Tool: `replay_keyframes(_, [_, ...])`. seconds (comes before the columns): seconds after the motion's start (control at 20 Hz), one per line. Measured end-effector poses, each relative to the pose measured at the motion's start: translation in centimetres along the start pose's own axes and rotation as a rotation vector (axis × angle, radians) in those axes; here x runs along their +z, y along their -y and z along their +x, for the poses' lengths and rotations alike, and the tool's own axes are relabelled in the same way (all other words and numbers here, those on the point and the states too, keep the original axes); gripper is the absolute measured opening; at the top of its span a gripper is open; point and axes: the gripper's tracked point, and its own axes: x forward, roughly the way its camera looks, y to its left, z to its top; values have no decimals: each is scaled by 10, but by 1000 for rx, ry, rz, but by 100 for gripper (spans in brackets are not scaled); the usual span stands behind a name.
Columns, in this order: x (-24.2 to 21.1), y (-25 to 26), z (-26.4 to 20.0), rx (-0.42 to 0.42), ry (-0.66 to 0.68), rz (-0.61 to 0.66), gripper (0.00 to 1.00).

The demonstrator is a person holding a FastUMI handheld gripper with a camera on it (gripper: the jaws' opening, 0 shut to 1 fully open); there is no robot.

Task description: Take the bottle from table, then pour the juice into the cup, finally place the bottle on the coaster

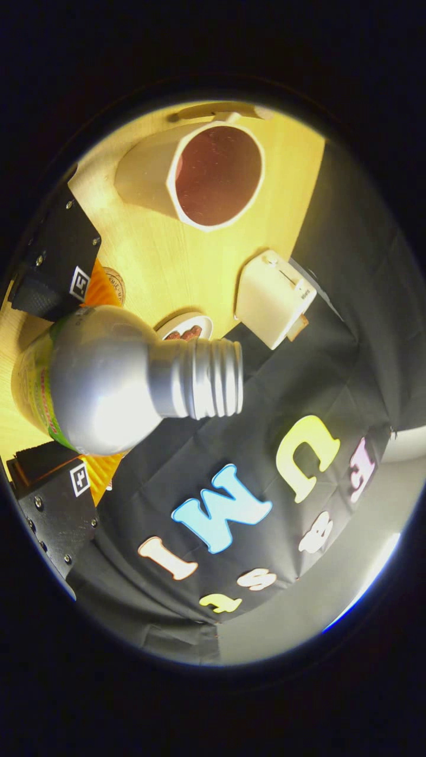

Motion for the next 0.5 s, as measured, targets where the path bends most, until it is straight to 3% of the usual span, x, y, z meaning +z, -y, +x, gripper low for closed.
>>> replay_keyframes(0.5, [12, -6, 8, -20, 44, -221, 83])
